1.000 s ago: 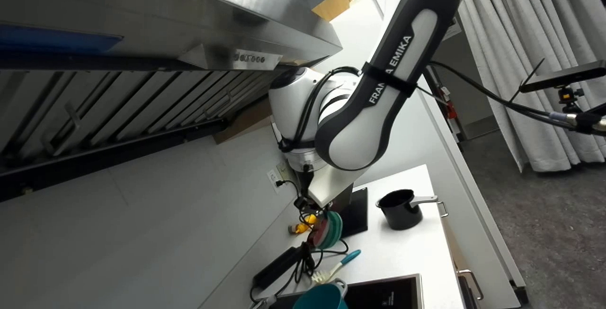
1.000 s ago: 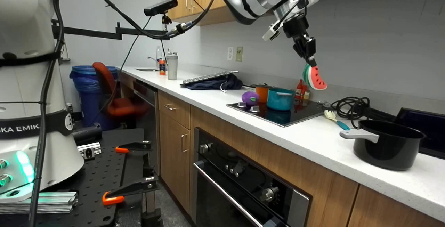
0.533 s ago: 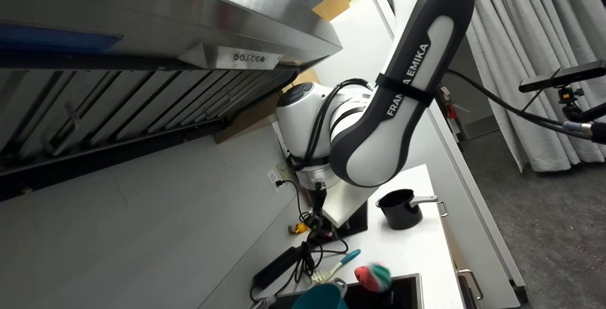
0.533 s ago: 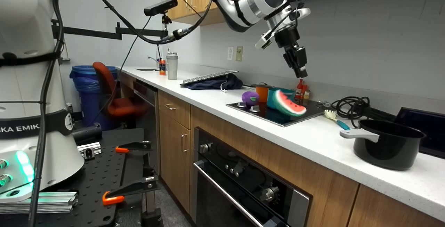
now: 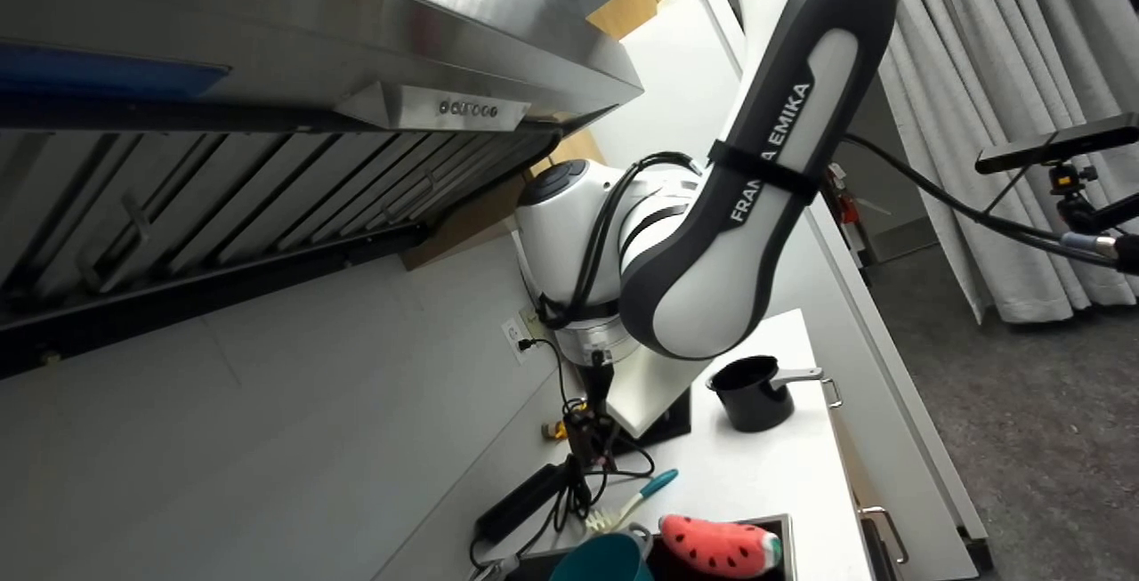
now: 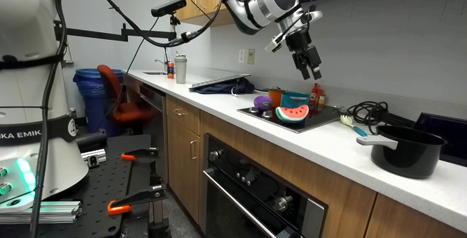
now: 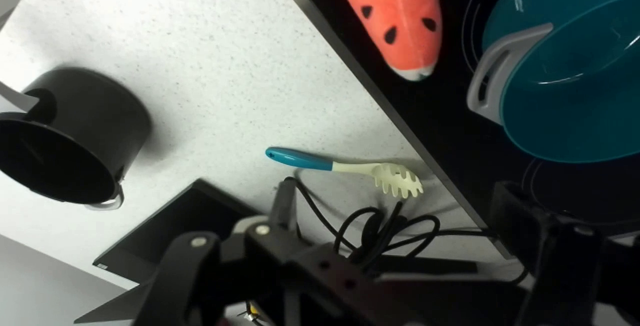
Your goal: Put the watermelon plush on the table and close the pot with the lid on the other pot
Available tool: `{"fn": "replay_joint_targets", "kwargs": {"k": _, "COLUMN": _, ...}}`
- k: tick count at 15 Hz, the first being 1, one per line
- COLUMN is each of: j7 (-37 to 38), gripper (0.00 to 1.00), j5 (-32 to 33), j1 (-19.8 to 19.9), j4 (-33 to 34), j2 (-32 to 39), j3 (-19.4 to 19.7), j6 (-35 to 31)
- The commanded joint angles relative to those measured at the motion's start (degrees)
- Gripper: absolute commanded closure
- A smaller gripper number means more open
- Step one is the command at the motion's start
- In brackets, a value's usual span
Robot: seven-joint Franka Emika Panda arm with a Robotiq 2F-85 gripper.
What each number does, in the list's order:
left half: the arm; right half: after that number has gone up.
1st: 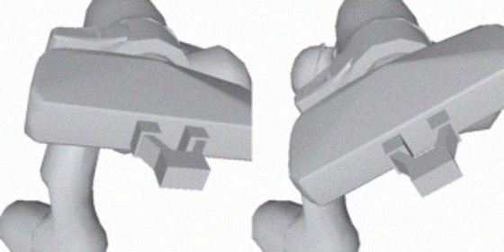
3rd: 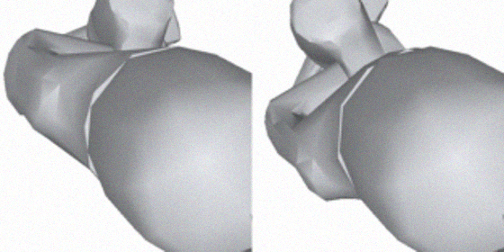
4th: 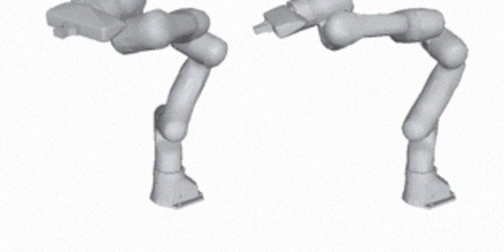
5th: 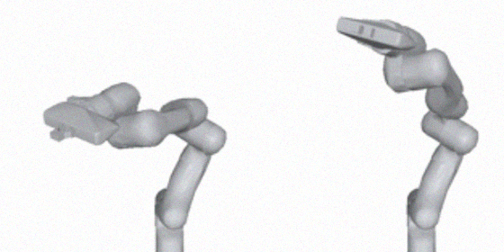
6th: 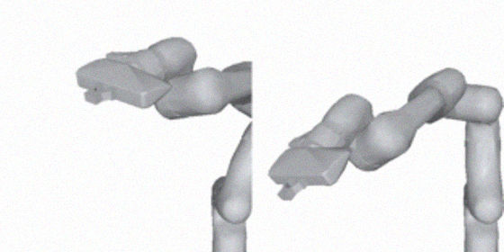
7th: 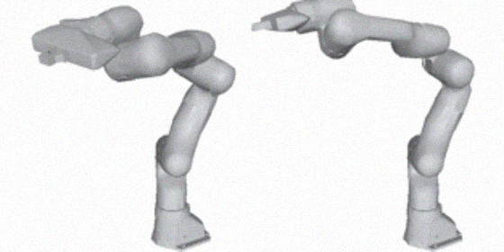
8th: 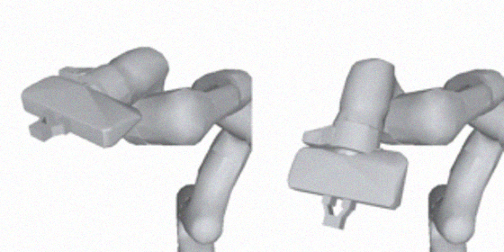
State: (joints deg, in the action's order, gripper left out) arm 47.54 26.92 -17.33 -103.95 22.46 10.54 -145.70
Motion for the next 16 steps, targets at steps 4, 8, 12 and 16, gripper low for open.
{"fn": "replay_joint_targets", "kwargs": {"k": 4, "j7": -4.3, "gripper": 0.0, "j5": -0.6, "j1": 0.8, "j4": -0.5, "j2": -0.8, "j3": -4.6, "j6": -2.5}}
{"fn": "replay_joint_targets", "kwargs": {"k": 8, "j7": -7.9, "gripper": 0.0, "j5": -0.6, "j1": 0.1, "j4": 0.4, "j2": -0.3, "j3": -7.1, "j6": -3.9}}
{"fn": "replay_joint_targets", "kwargs": {"k": 12, "j7": -12.0, "gripper": 0.0, "j5": -1.0, "j1": -0.7, "j4": 1.4, "j2": 0.5, "j3": -9.1, "j6": -5.1}}
{"fn": "replay_joint_targets", "kwargs": {"k": 16, "j7": -15.9, "gripper": 0.0, "j5": -1.7, "j1": -1.3, "j4": 2.2, "j2": 1.3, "j3": -10.8, "j6": -5.0}}
